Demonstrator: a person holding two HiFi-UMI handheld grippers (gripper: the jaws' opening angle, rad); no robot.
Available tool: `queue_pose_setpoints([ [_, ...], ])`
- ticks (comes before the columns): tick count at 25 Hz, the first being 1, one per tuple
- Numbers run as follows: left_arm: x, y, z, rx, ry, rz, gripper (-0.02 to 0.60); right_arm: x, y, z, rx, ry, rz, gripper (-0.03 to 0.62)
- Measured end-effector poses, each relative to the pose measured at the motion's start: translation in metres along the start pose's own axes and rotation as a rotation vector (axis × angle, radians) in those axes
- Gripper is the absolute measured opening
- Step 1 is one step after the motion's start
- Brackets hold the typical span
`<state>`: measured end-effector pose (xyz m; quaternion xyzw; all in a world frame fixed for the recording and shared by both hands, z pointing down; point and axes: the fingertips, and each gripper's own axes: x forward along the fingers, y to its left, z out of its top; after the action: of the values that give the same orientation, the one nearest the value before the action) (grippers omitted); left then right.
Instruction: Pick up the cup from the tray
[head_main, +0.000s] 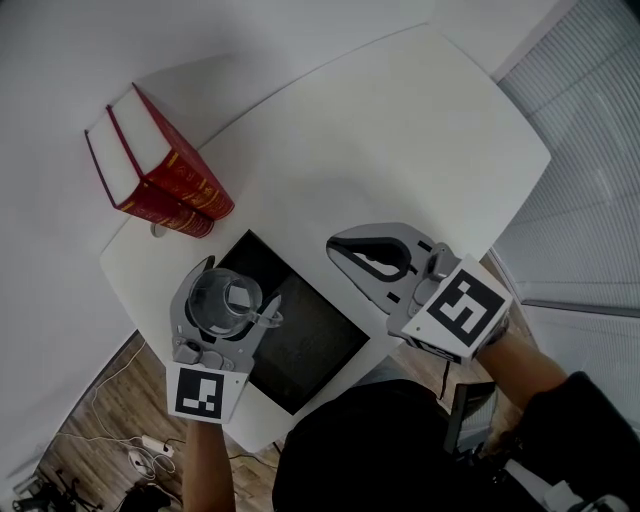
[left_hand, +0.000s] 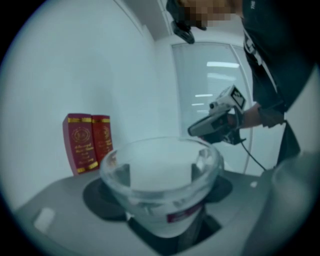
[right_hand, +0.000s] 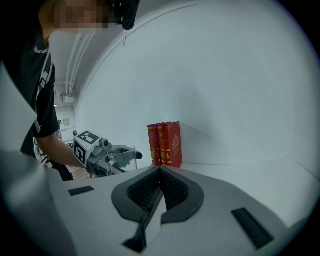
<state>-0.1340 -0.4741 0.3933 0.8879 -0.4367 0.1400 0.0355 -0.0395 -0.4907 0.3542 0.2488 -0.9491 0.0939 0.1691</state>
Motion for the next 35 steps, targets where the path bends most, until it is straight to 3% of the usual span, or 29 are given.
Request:
queue_pose_setpoints([
  [8, -0.024, 0.009, 0.011, -0.072, 0.012, 0.066, 0.403, 0.008, 0.004, 0.013, -0.015, -0.014, 0.006, 0.014],
  [20, -0.074, 0.013, 0.037, -0.057, -0.028, 0.128, 0.403, 0.017, 0.029, 0.033, -0.044, -0.031, 0.002, 0.015],
  [27, -0.115, 0.008, 0.048, -0.113, -0.025, 0.195, 0.403, 0.01, 0.059, 0.038, -0.064, -0.067, 0.028, 0.015],
  [35, -0.166, -0.01, 0.051, -0.102, -0.016, 0.23, 0.403, -0.008, 0.101, 0.048, -0.109, -0.09, 0.008, 0.015],
])
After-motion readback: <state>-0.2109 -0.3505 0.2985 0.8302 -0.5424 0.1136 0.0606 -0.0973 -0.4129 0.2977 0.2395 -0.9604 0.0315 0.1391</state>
